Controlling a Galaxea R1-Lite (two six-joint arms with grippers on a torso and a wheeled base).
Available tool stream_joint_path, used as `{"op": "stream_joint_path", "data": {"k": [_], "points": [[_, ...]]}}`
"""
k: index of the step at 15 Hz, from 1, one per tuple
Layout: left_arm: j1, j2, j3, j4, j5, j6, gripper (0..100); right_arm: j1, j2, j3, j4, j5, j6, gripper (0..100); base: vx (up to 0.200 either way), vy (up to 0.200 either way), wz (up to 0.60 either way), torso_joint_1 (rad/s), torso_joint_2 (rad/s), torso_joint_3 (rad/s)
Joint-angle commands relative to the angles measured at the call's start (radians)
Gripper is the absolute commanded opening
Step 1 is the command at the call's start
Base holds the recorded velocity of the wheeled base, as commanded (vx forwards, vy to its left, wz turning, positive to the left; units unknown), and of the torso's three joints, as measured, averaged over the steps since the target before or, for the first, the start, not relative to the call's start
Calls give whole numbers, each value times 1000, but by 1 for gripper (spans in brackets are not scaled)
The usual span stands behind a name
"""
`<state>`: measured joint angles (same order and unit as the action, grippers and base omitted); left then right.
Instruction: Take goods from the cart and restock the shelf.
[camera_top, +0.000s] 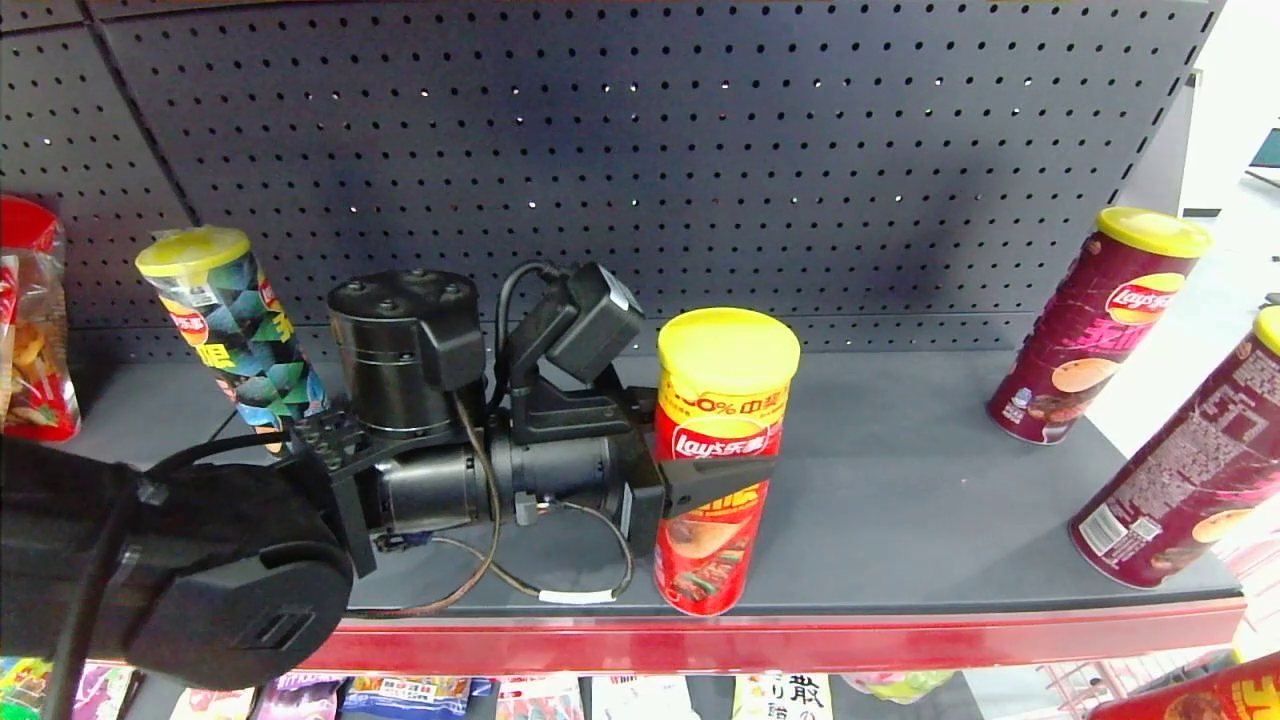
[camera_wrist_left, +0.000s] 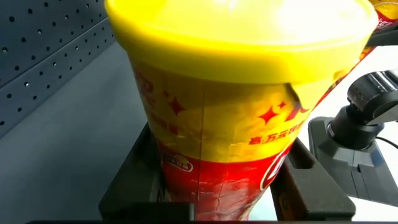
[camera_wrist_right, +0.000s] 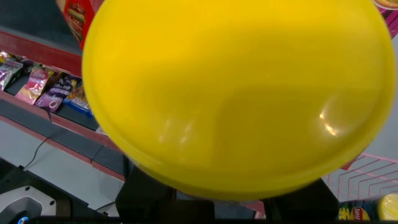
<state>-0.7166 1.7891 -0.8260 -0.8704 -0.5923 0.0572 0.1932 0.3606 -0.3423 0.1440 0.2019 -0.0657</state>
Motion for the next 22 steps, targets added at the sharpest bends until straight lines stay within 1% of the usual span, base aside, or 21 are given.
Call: {"op": "stream_joint_path", "data": {"k": [1, 3, 6, 10, 11, 12, 13, 14, 15, 17, 18, 22], "points": [[-3, -2, 18, 2, 0, 1, 0, 0, 0, 0, 0, 1, 0, 0, 0, 0, 0, 0, 0, 0], [-3, -2, 41, 1, -1, 10, 0, 0, 1, 0, 0, 1, 0, 0, 0, 0, 0, 0, 0, 0], [-3, -1, 56, -28, 0, 10, 0, 0, 1, 0, 0, 1, 0, 0, 0, 0, 0, 0, 0, 0], [-3, -4, 76, -32, 2, 12, 0, 0, 1, 0, 0, 1, 0, 0, 0, 0, 0, 0, 0, 0], [-3, -4, 76, -38, 2, 10, 100, 0, 1, 0, 0, 1, 0, 0, 0, 0, 0, 0, 0, 0], [-3, -4, 76, -39, 2, 12, 100, 0, 1, 0, 0, 1, 0, 0, 0, 0, 0, 0, 0, 0], [-3, -8, 76, -47, 22, 12, 100, 0, 3, -1, 0, 2, -2, 0, 0, 0, 0, 0, 0, 0], [-3, -20, 85, -48, 55, 10, 100, 0, 6, -3, 0, 4, -2, 0, 0, 0, 0, 0, 0, 0], [-3, -40, 107, -48, 80, 6, 100, 2, 17, -4, 0, 5, -2, 0, 0, 0, 0, 0, 0, 0], [0, -93, 168, -47, 89, 4, 100, 32, 44, -17, -3, 4, -3, 0, 0, 0, 0, 0, 0, 0], [2, -103, 179, -47, 89, 4, 100, 42, 54, -23, -6, 2, -5, 0, 0, 0, 0, 0, 0, 0], [11, -223, 277, -18, 121, 10, 100, 109, 202, -122, -6, 4, -14, 0, 0, 0, 0, 0, 0, 0]]}}
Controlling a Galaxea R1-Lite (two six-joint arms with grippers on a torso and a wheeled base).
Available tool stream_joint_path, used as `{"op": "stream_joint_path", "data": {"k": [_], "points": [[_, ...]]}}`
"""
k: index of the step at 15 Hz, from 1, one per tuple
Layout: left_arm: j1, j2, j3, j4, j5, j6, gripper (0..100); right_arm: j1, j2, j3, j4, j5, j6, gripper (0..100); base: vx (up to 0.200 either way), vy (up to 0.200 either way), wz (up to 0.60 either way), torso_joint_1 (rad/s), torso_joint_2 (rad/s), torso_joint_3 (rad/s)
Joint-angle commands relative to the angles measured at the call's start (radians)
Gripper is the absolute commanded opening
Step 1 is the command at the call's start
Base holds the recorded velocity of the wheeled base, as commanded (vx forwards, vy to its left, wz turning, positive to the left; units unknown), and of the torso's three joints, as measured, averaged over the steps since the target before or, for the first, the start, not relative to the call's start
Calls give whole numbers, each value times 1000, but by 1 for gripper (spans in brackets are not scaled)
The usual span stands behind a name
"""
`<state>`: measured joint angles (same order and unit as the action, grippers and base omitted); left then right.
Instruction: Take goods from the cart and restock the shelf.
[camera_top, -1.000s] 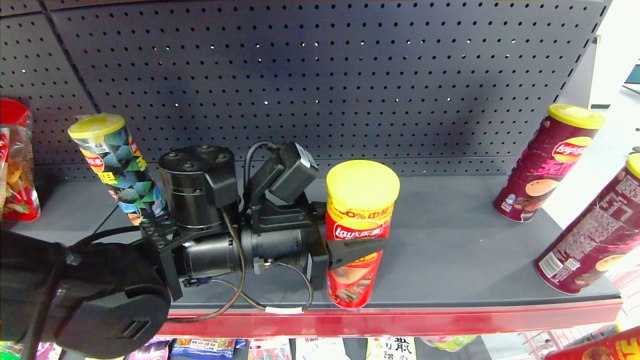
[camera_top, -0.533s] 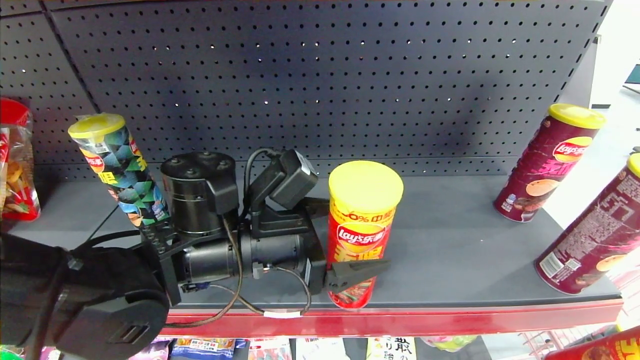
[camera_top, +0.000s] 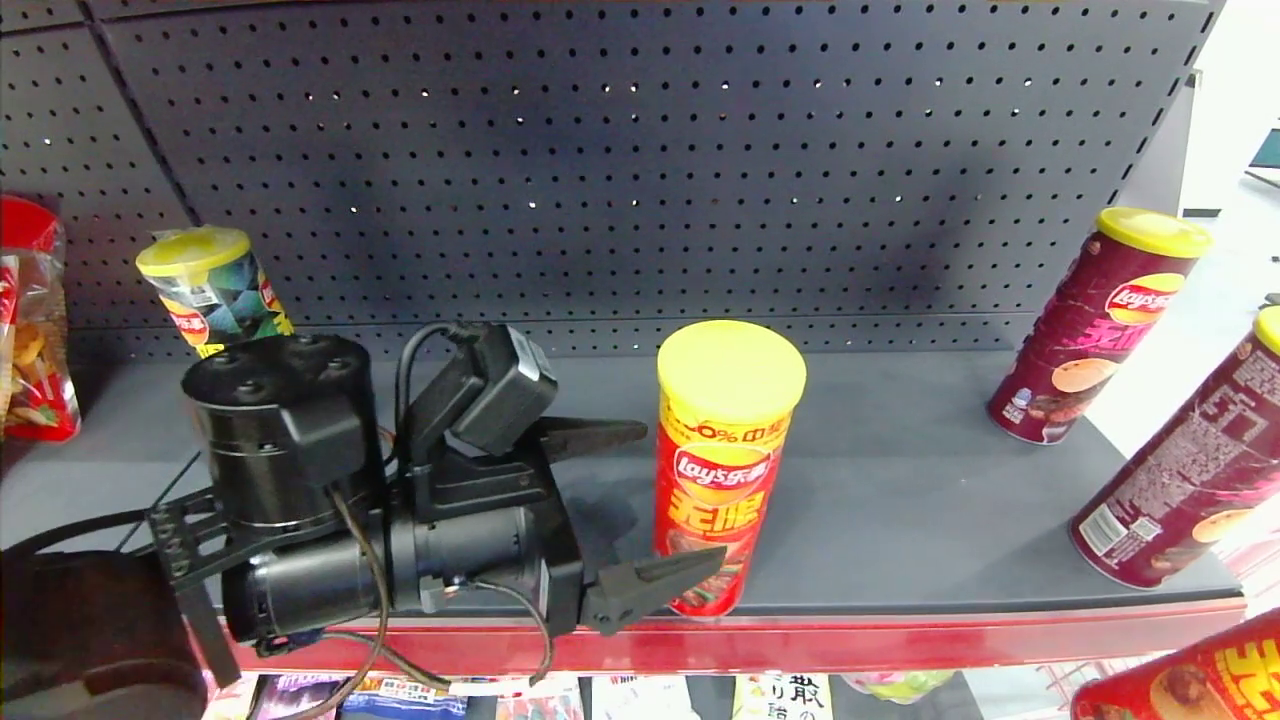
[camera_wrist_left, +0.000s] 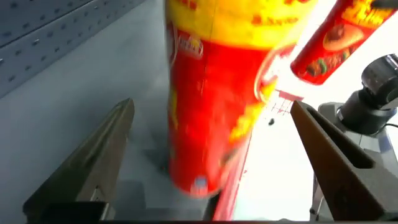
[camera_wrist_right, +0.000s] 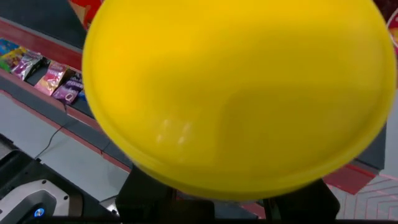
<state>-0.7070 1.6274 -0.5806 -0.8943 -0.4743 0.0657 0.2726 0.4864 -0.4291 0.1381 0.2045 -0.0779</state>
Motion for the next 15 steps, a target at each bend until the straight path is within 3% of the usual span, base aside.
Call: {"op": "stream_joint_path", "data": {"k": [1, 4, 7, 12, 15], "points": [[1, -101, 56, 29, 28, 3, 100, 60, 123, -59, 0, -2, -20, 0, 0, 0, 0, 0, 0, 0], [1, -242, 114, 135, 112, 2, 100, 132, 271, -148, -3, -8, -88, 0, 0, 0, 0, 0, 0, 0], [1, -301, 160, 143, 135, 2, 100, 160, 367, -218, -5, -10, -115, 0, 0, 0, 0, 0, 0, 0], [1, -330, 159, 143, 164, 2, 100, 189, 540, -373, -11, -23, -122, 0, 0, 0, 0, 0, 0, 0], [1, -333, 157, 141, 175, 2, 100, 231, 660, -430, -117, -54, -120, 0, 0, 0, 0, 0, 0, 0]]}}
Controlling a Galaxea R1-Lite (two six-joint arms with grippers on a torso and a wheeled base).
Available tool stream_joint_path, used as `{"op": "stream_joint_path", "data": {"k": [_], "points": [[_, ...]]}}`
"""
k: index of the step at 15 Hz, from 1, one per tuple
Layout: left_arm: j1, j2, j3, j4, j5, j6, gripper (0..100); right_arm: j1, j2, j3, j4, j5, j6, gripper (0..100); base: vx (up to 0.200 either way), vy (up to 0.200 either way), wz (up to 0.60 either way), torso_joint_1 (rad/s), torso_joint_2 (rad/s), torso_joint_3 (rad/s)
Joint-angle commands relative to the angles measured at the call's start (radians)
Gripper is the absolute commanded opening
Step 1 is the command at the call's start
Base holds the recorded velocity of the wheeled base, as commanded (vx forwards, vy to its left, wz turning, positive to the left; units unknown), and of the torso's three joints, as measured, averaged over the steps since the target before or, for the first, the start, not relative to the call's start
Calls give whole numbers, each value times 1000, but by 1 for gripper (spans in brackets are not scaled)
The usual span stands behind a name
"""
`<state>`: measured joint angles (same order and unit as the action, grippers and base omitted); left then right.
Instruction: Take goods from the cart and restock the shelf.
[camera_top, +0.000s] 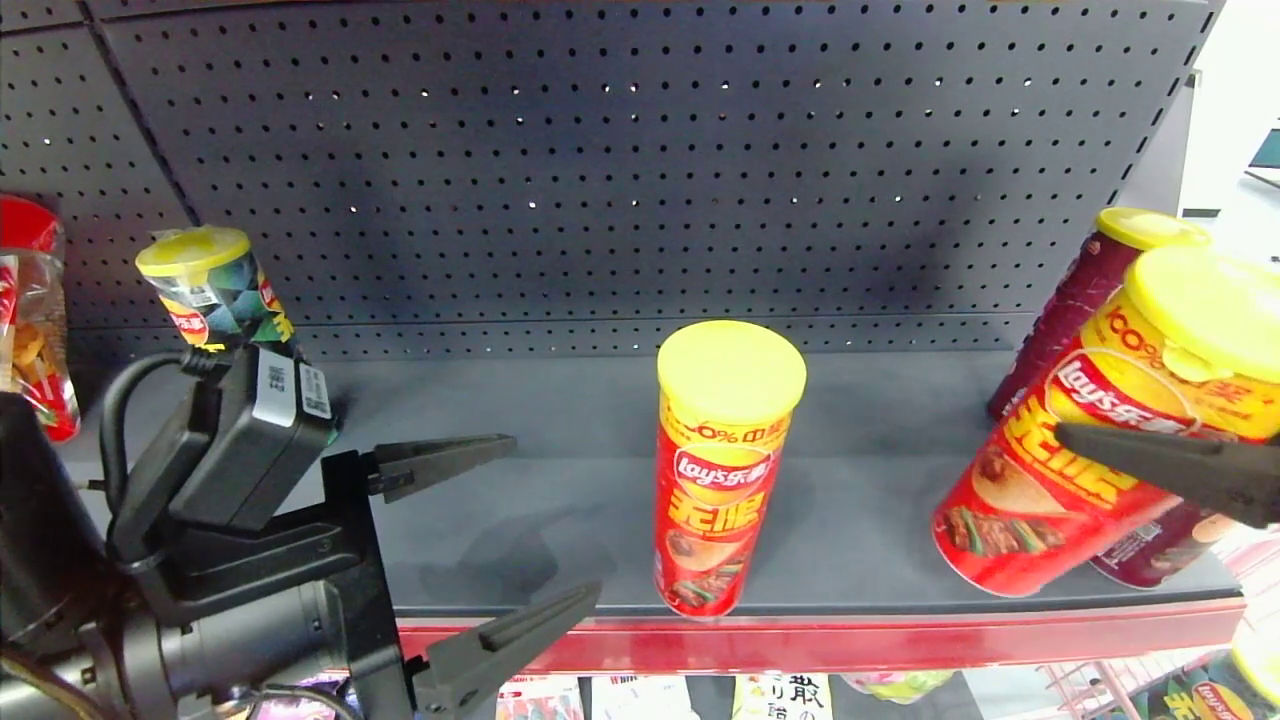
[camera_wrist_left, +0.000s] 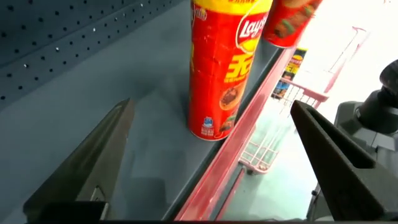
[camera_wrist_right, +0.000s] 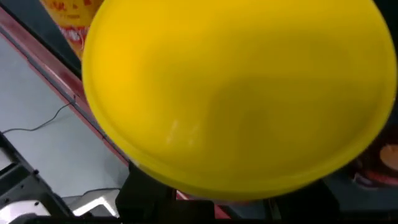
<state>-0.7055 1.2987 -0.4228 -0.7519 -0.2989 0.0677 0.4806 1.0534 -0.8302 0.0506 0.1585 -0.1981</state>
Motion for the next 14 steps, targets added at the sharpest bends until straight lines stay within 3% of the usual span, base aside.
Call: {"op": "stream_joint_path", "data": {"k": [1, 9, 11, 14], "points": [[0, -4, 1, -1, 0, 0, 100, 24, 137, -43, -71, -10, 0, 0, 0, 0, 0, 0, 0, 0], [0, -98, 147, 2, 0, 0, 100, 64, 361, -171, -178, 13, 6, 0, 0, 0, 0, 0, 0, 0], [3, -153, 185, 8, 20, -6, 100, 62, 462, -207, -259, 70, 5, 0, 0, 0, 0, 0, 0, 0], [3, -262, 226, 105, 35, -12, 100, 61, 539, -274, -258, 72, 6, 0, 0, 0, 0, 0, 0, 0]]}}
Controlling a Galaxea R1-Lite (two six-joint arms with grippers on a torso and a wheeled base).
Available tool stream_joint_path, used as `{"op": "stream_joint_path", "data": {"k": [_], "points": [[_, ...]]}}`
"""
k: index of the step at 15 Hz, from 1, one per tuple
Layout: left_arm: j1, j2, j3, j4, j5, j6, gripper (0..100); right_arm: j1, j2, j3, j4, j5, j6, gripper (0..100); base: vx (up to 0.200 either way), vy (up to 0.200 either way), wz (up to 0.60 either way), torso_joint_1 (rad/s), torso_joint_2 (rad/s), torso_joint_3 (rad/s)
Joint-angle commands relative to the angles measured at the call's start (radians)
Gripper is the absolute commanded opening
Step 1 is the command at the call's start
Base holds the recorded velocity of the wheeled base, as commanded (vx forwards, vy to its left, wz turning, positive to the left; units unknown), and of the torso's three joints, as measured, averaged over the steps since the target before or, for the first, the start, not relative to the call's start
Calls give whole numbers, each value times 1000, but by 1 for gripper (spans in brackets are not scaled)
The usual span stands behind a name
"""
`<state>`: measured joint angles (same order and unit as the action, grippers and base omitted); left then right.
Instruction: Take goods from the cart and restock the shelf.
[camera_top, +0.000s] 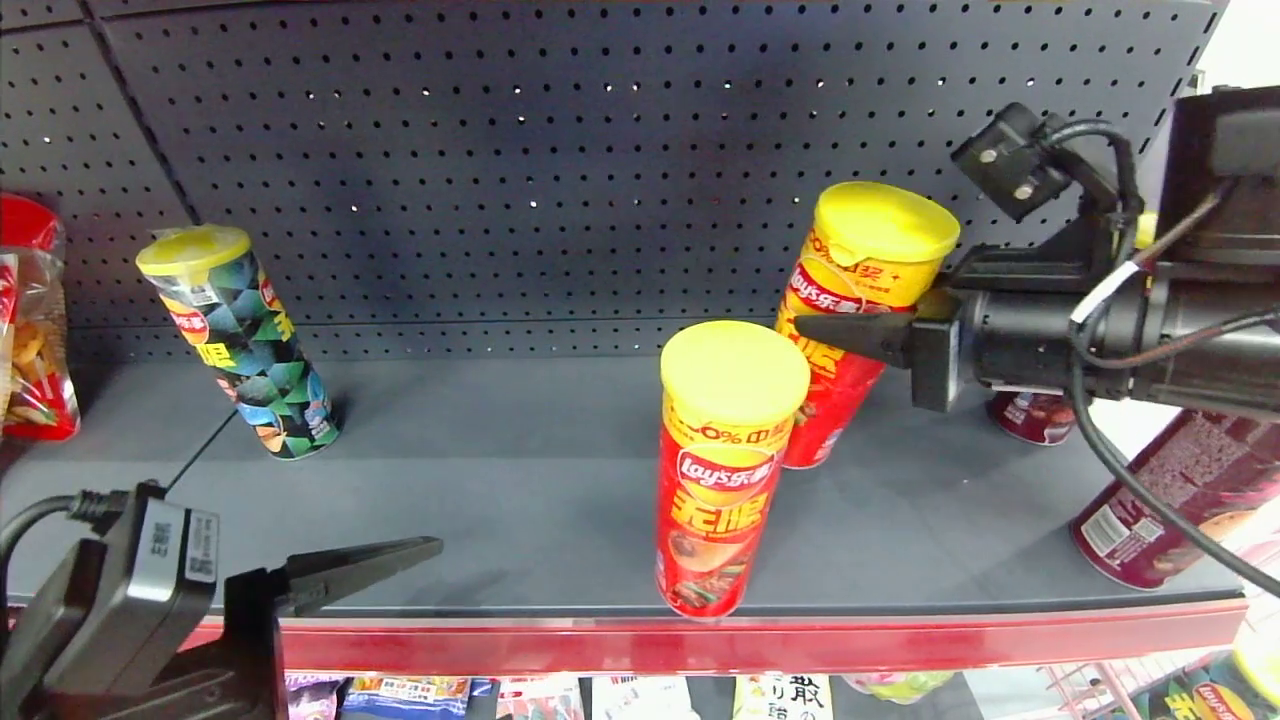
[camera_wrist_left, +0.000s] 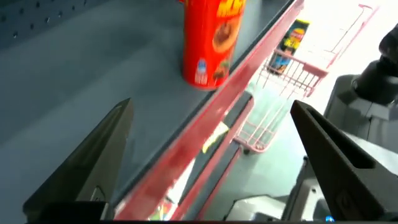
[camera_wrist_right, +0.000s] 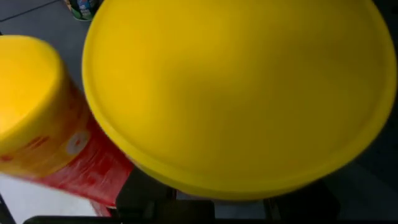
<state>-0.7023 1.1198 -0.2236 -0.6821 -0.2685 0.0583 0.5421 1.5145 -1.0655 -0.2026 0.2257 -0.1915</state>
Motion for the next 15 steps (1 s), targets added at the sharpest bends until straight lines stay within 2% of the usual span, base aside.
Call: {"op": "stream_joint_path", "data": {"k": [1, 3, 8, 15], "points": [[0, -124, 32, 78, 5, -18, 100, 1, 102, -60, -5, 4, 0, 0, 0, 0, 0, 0, 0, 0], [3, -202, 21, 177, 15, -43, 100, 6, 150, -99, -1, 4, 0, 0, 0, 0, 0, 0, 0, 0], [26, -314, 20, 325, 17, -43, 100, 35, 219, -148, -5, 4, 3, 0, 0, 0, 0, 0, 0, 0], [24, -325, 18, 342, 17, -43, 100, 53, 253, -160, -1, 4, 29, 0, 0, 0, 0, 0, 0, 0]]}}
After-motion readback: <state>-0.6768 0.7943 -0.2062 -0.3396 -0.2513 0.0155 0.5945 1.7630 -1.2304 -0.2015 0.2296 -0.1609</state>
